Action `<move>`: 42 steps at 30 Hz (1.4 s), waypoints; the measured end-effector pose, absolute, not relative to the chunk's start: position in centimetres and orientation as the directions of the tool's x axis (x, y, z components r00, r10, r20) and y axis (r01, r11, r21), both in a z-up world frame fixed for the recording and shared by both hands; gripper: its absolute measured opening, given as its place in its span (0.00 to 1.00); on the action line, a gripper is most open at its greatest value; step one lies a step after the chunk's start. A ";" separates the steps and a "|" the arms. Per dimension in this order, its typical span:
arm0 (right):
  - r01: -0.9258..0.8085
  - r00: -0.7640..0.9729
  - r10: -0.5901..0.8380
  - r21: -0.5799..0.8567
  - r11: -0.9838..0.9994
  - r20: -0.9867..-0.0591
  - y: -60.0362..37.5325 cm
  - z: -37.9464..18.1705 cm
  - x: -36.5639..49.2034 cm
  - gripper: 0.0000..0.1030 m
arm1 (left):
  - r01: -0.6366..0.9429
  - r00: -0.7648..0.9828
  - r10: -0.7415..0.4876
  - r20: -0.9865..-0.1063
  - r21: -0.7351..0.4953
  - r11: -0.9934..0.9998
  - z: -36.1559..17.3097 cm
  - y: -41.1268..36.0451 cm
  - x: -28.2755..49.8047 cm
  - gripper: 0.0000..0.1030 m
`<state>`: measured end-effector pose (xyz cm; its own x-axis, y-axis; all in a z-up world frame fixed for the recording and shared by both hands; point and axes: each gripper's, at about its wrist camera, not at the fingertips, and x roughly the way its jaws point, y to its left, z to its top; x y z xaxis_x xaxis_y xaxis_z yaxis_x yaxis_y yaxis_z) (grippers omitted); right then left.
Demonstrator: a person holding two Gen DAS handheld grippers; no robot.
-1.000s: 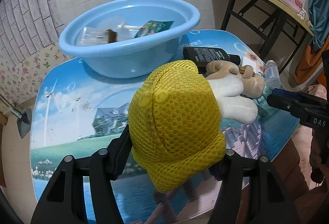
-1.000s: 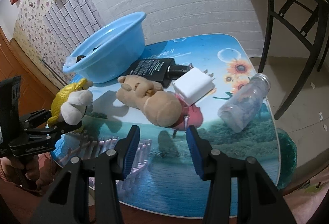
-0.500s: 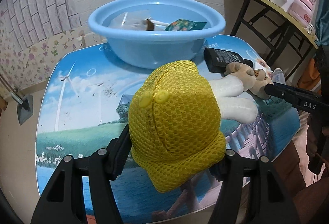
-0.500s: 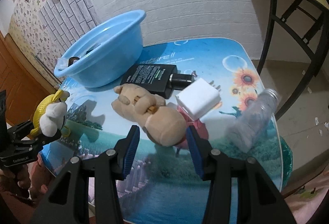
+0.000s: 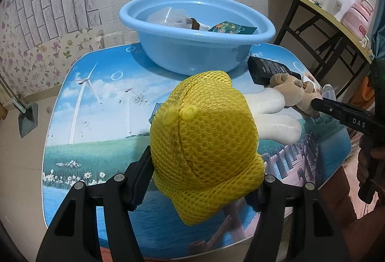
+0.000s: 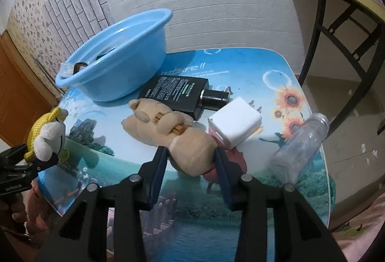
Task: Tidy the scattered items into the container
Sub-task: 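Hold the plush bunny with the left tool while the right tool moves toward the plush bear, then grasp the plush bear with the right tool while the left tool holds the bunny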
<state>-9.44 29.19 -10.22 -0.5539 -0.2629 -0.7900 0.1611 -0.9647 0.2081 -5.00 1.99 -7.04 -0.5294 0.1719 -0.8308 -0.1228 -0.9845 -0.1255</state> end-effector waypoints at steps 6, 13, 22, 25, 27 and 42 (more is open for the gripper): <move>0.178 -0.566 -0.282 0.219 -0.959 -0.775 28.8 -9.6 -8.7 0.36 | -0.119 -0.536 0.177 -0.825 -0.133 -0.984 -7.0 1.5 -4.6 0.62; 0.231 -0.565 -0.360 0.276 -0.933 -0.743 28.2 -8.3 -7.3 0.35 | -0.092 -0.557 0.168 -0.813 -0.141 -0.986 -6.6 0.4 -4.0 0.62; 0.252 -0.577 -0.367 0.268 -0.930 -0.730 27.6 -7.3 -6.1 0.34 | -0.044 -0.567 0.151 -0.809 -0.153 -0.987 -6.5 -1.4 -3.1 0.63; 0.245 -0.564 -0.358 0.263 -0.933 -0.745 27.5 -7.4 -6.2 0.39 | -0.035 -0.563 0.148 -0.813 -0.155 -0.987 -6.7 -1.8 -3.0 0.63; 0.251 -0.562 -0.344 0.241 -0.937 -0.752 27.1 -7.5 -6.2 0.54 | -0.031 -0.560 0.147 -0.815 -0.156 -0.987 -6.9 -2.0 -3.0 0.63; 0.163 -0.534 -0.301 0.254 -0.953 -0.790 27.6 -9.2 -8.0 0.59 | -0.019 -0.532 0.151 -0.833 -0.167 -0.986 -8.1 -2.5 -4.6 0.63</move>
<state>-8.04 27.59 -9.19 -0.5340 -0.3014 -0.7899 0.1632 -0.9535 0.2535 -4.58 -2.53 -8.07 -0.5316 0.1510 -0.8334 -0.0188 -0.9858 -0.1666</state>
